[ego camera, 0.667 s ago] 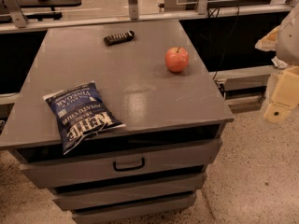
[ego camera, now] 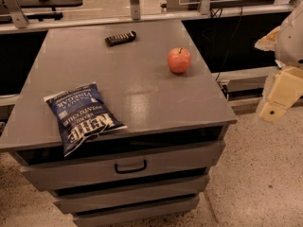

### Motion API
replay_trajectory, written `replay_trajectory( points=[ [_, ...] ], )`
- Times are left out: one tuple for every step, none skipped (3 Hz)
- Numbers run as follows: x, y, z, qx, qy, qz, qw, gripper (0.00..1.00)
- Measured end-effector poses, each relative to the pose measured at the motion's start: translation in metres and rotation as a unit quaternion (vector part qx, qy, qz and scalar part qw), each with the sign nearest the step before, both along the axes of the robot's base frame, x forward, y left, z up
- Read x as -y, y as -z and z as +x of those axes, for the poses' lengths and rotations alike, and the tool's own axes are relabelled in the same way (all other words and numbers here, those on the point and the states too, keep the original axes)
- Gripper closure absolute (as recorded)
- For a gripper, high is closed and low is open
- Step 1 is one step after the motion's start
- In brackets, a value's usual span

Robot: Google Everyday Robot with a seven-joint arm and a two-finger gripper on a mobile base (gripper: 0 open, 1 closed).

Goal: Move apple near rxbar chocolate

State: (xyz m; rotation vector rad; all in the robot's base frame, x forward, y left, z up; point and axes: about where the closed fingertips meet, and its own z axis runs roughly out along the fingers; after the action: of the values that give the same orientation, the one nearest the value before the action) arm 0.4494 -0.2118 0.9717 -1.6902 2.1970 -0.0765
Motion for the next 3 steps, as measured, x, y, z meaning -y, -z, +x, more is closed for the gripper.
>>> replay_trajectory(
  points=[
    [-0.015,0.023,0.031,0.017,0.004,0.053,0.9985,0.0],
    [-0.038,0.045,0.079,0.043,0.013,0.118,0.992,0.0],
    [-0.06,0.057,0.126,0.073,0.024,0.18,0.9806,0.0]
  ],
)
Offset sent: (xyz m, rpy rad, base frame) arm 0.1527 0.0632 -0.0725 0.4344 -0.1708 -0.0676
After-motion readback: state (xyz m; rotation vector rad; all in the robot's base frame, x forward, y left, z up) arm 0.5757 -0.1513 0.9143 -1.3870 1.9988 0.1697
